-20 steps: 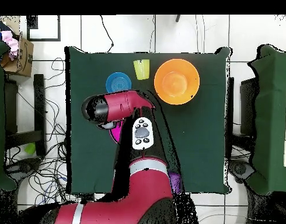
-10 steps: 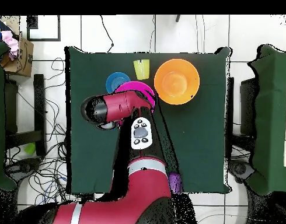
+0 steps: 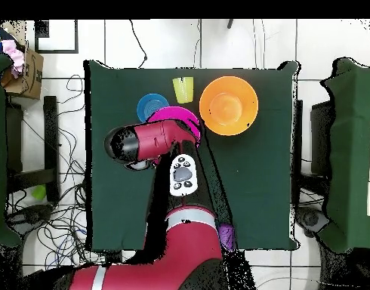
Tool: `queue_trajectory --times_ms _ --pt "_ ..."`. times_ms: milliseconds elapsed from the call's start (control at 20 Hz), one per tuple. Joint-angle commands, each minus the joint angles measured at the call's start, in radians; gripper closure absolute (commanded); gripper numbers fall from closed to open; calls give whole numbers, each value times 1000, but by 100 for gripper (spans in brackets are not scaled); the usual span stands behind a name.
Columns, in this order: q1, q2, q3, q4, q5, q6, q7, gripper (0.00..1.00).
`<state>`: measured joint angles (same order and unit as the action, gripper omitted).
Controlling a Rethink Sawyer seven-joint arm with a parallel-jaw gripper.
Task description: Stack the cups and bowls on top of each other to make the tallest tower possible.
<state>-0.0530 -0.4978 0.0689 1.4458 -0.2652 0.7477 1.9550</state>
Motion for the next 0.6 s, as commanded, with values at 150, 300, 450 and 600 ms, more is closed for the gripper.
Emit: queue_trajectory --times_ms 150,300,450,600 --pt "-18 -8 56 87 -12 -30 14 0" --pt "-18 -11 51 93 -20 -40 14 0" --pt "-18 -13 50 95 -21 -37 14 0" --pt "-20 -12 53 93 -21 -37 12 100"
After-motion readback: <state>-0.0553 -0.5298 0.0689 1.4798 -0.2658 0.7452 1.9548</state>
